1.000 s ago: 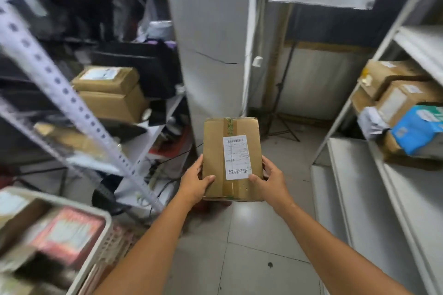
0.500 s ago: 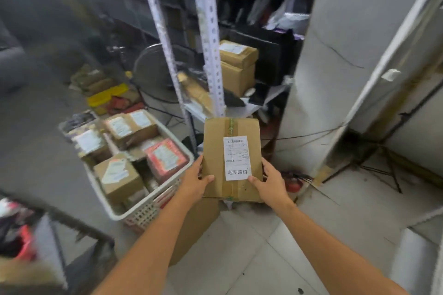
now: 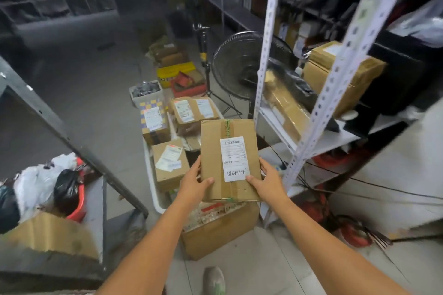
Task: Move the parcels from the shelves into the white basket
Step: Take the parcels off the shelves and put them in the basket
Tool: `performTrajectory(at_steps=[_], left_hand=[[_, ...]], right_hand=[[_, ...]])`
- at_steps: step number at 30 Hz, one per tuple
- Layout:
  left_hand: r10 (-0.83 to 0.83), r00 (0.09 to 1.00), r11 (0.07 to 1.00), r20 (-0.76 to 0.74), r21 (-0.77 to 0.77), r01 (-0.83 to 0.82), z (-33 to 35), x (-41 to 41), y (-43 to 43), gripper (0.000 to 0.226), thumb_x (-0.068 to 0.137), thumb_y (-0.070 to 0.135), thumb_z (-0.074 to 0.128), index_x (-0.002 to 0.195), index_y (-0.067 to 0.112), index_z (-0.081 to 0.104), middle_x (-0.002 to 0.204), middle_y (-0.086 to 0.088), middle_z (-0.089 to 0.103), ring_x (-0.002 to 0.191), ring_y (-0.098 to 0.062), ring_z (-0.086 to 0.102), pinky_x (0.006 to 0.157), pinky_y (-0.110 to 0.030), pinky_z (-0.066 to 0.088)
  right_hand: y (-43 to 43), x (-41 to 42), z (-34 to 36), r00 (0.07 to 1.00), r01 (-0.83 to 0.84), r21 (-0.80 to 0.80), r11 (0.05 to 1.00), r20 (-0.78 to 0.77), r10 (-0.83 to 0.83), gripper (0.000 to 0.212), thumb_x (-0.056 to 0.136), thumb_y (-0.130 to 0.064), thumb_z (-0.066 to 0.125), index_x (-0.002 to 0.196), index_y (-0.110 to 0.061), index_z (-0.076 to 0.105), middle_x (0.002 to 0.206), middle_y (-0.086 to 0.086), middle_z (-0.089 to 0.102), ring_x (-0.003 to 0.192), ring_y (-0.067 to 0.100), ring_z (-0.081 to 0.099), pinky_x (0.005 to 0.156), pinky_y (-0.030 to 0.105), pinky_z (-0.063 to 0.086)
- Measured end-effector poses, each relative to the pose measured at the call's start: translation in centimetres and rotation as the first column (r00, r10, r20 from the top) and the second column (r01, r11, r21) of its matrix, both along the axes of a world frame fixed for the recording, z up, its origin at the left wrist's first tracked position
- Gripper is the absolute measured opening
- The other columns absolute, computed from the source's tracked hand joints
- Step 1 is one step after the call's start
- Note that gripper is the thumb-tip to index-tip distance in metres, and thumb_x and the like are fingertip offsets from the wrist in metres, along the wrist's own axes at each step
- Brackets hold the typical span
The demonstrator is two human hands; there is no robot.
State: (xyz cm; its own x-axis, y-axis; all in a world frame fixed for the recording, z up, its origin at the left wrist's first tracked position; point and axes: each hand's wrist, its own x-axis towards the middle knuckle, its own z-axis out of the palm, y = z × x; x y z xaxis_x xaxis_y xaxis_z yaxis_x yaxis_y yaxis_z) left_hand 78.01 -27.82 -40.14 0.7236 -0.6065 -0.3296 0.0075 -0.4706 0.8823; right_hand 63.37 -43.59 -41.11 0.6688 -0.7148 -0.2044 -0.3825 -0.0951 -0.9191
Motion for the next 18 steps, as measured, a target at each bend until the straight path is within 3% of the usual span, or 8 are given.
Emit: performTrajectory(at_steps=[2, 4, 7, 9, 11, 14, 18], left_hand=[[0.022, 0.999, 1.000, -0.035, 0.015, -0.022, -1.9, 3.3, -1.7, 0.081, 0.089, 0.011, 0.065, 0.151, 0.035, 0.018, 0.148, 0.004, 0.041, 0.130, -0.017, 0.044, 0.106, -0.041, 0.041], [0.029, 0.998, 0.999, -0.063, 0.021, -0.028, -3.8, 6.4, -3.4, 0.080, 0.089, 0.012, 0.065, 0.150, 0.036, 0.019, 0.147, 0.004, 0.042, 0.128, -0.014, 0.044, 0.100, -0.035, 0.041], [0.030, 0.998, 0.998, -0.057, 0.049, -0.027, -6.7, 10.1, -5.6, 0.078, 0.089, 0.014, 0.065, 0.150, 0.037, 0.021, 0.145, 0.007, 0.044, 0.119, -0.006, 0.043, 0.094, -0.027, 0.039], [0.030, 0.998, 0.997, -0.057, 0.073, -0.026, -8.4, 11.5, -6.7, 0.079, 0.089, 0.014, 0.065, 0.151, 0.035, 0.019, 0.147, 0.007, 0.043, 0.124, -0.007, 0.042, 0.099, -0.028, 0.037], [0.031, 0.998, 0.995, -0.060, 0.094, -0.026, -10.1, 12.6, -7.6, 0.080, 0.090, 0.015, 0.064, 0.152, 0.034, 0.018, 0.149, 0.007, 0.040, 0.132, -0.014, 0.041, 0.105, -0.033, 0.035], [0.070, 0.994, 0.993, -0.088, 0.100, -0.062, -12.6, 13.8, -9.1, 0.080, 0.089, 0.012, 0.064, 0.152, 0.033, 0.018, 0.149, 0.006, 0.041, 0.132, -0.017, 0.043, 0.109, -0.037, 0.037], [0.154, 0.970, 0.982, -0.186, 0.139, -0.129, -14.9, 13.2, -9.8, 0.083, 0.089, 0.008, 0.063, 0.152, 0.034, 0.015, 0.144, 0.005, 0.046, 0.128, -0.017, 0.047, 0.104, -0.036, 0.042]], right_hand=[[-1.7, 3.4, -1.5, 1.000, -0.007, 0.023, 1.000, -0.026, 0.008, 0.057, 0.086, -0.008, 0.069, 0.133, -0.031, 0.049, 0.105, -0.034, 0.053, 0.095, -0.021, 0.053, 0.072, -0.003, 0.039], [-3.5, 6.4, -3.2, 0.998, -0.010, 0.029, 1.000, -0.056, 0.011, 0.059, 0.086, -0.008, 0.070, 0.136, -0.030, 0.048, 0.106, -0.030, 0.054, 0.095, -0.017, 0.052, 0.066, -0.006, 0.037], [-6.0, 10.2, -5.8, 0.994, -0.044, 0.036, 0.998, -0.103, 0.047, 0.061, 0.086, -0.010, 0.070, 0.138, -0.028, 0.046, 0.109, -0.027, 0.055, 0.097, -0.014, 0.053, 0.080, 0.000, 0.041], [-7.5, 12.0, -7.2, 0.988, -0.063, 0.051, 0.997, -0.140, 0.069, 0.061, 0.086, -0.010, 0.070, 0.140, -0.027, 0.045, 0.114, -0.021, 0.057, 0.110, 0.000, 0.055, 0.095, 0.017, 0.043], [-9.0, 13.8, -8.7, 0.981, -0.083, 0.066, 0.994, -0.172, 0.094, 0.062, 0.086, -0.009, 0.070, 0.140, -0.026, 0.045, 0.114, -0.020, 0.057, 0.112, 0.004, 0.055, 0.096, 0.020, 0.042], [-11.1, 16.2, -11.2, 0.967, -0.119, 0.115, 0.986, -0.213, 0.141, 0.065, 0.086, -0.005, 0.069, 0.143, -0.022, 0.043, 0.115, -0.019, 0.056, 0.103, -0.003, 0.054, 0.084, 0.004, 0.040], [-13.1, 17.2, -13.7, 0.930, -0.191, 0.147, 0.970, -0.288, 0.227, 0.060, 0.087, -0.006, 0.067, 0.140, -0.023, 0.045, 0.104, -0.027, 0.052, 0.086, -0.016, 0.051, 0.071, 0.000, 0.041]])
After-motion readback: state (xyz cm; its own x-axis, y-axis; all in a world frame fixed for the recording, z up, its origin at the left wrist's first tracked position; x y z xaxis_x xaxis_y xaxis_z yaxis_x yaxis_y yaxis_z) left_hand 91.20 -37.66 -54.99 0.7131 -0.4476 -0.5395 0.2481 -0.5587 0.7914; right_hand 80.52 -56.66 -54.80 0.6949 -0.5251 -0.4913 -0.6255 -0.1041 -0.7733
